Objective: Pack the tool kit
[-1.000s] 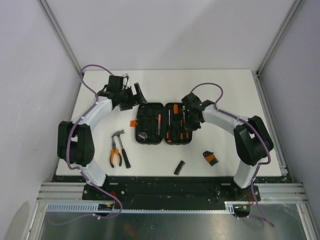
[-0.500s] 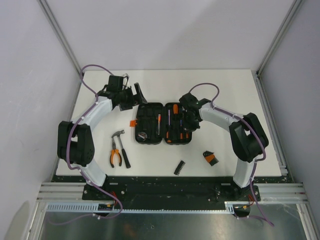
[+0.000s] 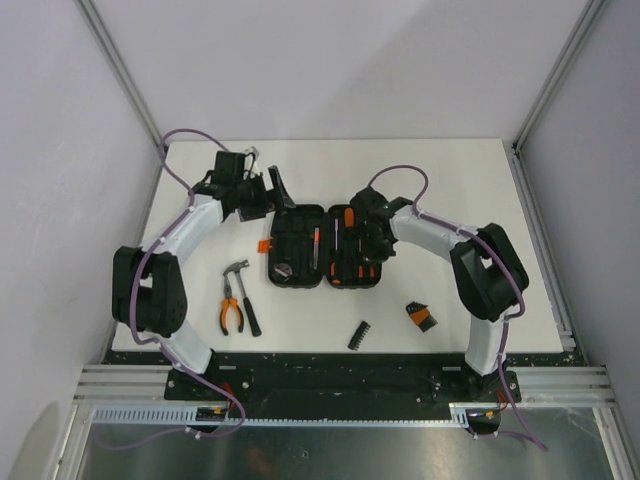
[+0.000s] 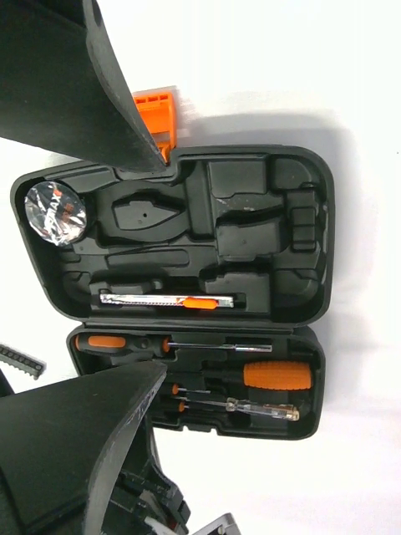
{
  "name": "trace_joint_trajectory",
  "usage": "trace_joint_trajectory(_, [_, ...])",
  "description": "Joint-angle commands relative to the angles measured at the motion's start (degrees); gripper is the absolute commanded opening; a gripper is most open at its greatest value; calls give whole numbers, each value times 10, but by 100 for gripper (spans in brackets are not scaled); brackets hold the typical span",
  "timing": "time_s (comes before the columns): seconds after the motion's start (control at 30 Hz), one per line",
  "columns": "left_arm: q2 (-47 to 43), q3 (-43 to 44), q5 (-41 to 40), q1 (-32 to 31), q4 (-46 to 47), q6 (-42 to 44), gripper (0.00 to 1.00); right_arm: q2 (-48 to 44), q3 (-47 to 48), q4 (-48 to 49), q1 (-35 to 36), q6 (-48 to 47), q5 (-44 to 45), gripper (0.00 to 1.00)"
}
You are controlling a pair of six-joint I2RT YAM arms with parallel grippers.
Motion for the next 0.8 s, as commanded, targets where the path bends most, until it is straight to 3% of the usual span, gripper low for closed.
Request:
trace_joint_trajectory(0.0, [-50, -8, 11, -4, 15, 19, 99, 111, -68, 27, 21, 7, -9, 0])
trace_joint_trajectory(0.17, [-65, -19, 19, -4, 14, 22, 99, 98, -77, 43, 24, 21, 23, 0])
trace_joint_trajectory(0.4, [-94, -32, 9, -4, 14, 31, 99, -26, -52, 74, 14, 50, 68, 3])
trace_joint_trajectory(0.63, [-118, -37, -41, -3, 14, 38, 99, -154, -21, 140, -55, 63, 42, 32])
trace_joint_trajectory(0.77, [-123, -54, -66, 1, 13, 17, 99, -194, -19, 114, -100, 46, 10, 43])
